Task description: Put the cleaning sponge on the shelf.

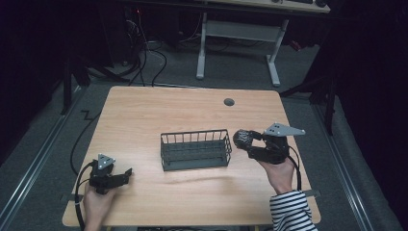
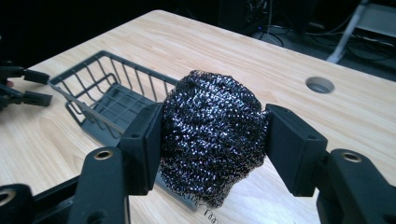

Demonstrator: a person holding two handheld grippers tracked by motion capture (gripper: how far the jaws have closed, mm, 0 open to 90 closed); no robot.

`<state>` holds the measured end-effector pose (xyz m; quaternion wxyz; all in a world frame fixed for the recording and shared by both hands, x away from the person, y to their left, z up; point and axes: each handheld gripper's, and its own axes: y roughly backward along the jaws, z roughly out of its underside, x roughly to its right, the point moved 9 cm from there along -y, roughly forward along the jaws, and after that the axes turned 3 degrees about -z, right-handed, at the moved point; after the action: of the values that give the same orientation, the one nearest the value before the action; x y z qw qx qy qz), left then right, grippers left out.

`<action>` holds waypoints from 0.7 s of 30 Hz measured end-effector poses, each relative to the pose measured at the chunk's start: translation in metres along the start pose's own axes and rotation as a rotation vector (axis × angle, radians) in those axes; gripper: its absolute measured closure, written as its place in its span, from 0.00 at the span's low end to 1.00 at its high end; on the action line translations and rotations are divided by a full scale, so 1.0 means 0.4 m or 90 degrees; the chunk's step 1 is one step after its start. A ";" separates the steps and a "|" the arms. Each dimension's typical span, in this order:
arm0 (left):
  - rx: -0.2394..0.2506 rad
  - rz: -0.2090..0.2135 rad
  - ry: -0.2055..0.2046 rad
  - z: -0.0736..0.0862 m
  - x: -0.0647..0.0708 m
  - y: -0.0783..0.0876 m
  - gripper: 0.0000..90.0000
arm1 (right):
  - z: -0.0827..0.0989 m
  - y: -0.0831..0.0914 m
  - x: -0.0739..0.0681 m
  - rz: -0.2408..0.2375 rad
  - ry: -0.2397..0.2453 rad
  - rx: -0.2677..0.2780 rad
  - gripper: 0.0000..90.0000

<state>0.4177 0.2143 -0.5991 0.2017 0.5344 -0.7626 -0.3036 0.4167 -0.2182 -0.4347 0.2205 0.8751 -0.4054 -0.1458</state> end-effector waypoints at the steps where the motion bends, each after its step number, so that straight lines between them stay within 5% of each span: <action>1: 0.000 0.001 0.001 0.000 0.000 0.000 0.22 | -0.012 -0.010 -0.012 -0.006 0.012 -0.003 0.45; 21: 0.000 0.000 0.000 0.000 0.000 0.000 0.22 | -0.060 -0.140 -0.098 -0.054 0.047 -0.051 0.45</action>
<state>0.4178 0.2143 -0.5991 0.2017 0.5346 -0.7625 -0.3034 0.4388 -0.1495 -0.4392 0.2640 0.8867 -0.3534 -0.1385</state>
